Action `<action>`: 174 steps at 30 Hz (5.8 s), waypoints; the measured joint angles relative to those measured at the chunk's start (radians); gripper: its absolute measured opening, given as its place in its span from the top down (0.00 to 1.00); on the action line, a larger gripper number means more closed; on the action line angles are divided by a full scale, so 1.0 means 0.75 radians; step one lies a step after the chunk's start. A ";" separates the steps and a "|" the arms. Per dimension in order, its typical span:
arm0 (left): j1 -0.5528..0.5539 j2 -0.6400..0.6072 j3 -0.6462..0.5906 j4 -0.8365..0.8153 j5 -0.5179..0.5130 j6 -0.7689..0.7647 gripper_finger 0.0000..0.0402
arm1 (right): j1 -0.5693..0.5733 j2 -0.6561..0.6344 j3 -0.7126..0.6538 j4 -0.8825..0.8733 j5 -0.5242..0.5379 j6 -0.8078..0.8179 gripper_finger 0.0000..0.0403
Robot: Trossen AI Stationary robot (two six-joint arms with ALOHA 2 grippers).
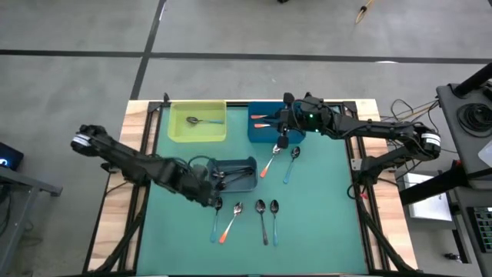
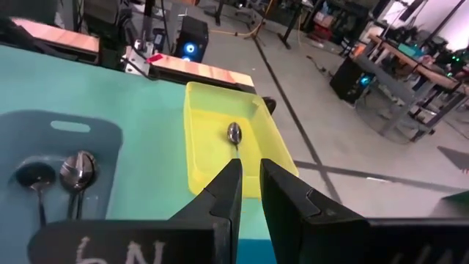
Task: Sort silverware by color (type)
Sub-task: Put the blue spoon into the green bin
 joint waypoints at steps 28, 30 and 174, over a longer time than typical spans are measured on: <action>-0.176 0.442 -0.001 0.253 -0.019 -0.302 0.52 | 0.001 -0.001 -0.011 -0.039 -0.036 0.065 0.89; -0.205 0.472 -0.001 0.268 -0.027 -0.346 0.51 | 0.001 -0.001 -0.012 -0.039 -0.062 0.066 0.89; -0.165 0.805 0.165 0.537 -0.728 1.262 0.66 | -0.006 -0.012 -0.071 -0.065 -0.299 0.164 0.89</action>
